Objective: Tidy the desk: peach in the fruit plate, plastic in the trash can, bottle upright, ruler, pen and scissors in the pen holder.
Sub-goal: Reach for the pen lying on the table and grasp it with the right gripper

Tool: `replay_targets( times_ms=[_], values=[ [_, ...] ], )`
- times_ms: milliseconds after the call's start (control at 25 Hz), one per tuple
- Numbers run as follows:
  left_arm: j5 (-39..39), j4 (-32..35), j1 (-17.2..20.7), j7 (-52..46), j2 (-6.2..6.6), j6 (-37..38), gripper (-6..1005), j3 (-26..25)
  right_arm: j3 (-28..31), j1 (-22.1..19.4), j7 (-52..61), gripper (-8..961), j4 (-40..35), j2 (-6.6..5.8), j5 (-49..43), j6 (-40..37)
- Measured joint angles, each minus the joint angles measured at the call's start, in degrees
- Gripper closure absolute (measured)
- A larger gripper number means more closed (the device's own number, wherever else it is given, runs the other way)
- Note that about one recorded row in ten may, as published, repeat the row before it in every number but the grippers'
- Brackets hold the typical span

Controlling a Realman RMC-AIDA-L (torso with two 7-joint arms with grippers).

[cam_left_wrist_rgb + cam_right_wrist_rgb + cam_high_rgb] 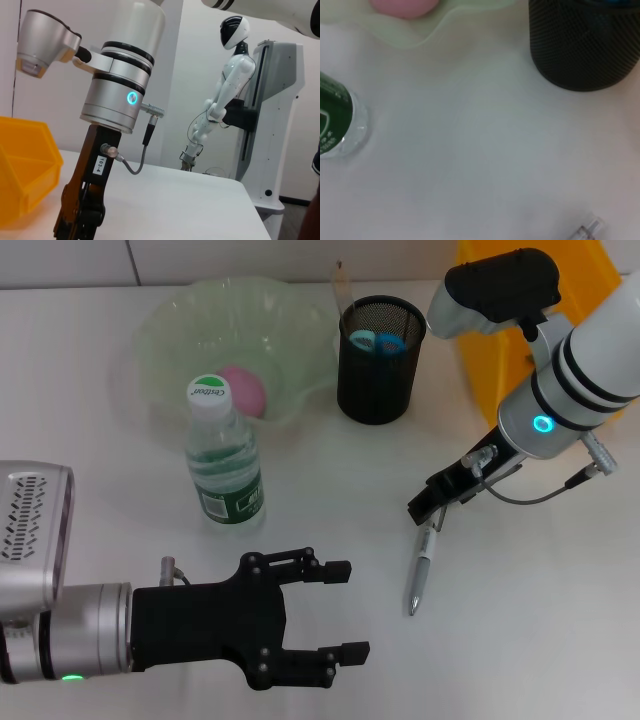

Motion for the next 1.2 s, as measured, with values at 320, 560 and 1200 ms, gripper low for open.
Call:
replay_targets(
  times_ms=[320, 560, 1200],
  values=[
    [0.1, -0.5, 0.0, 0.0, 0.00, 0.0, 216, -0.2, 0.3, 0.2, 0.0, 402, 0.9, -0.03, 0.0, 0.1],
    [0.1, -0.5, -0.1, 0.0, 0.00, 0.0, 216, -0.2, 0.6, 0.1, 0.0, 490, 0.9, -0.04, 0.1, 0.1],
    [0.1, -0.5, -0.2, 0.0, 0.00, 0.0, 216, -0.2, 0.9, 1.2, 0.0, 541, 3.7, -0.12, 0.4, 1.5]
  ],
)
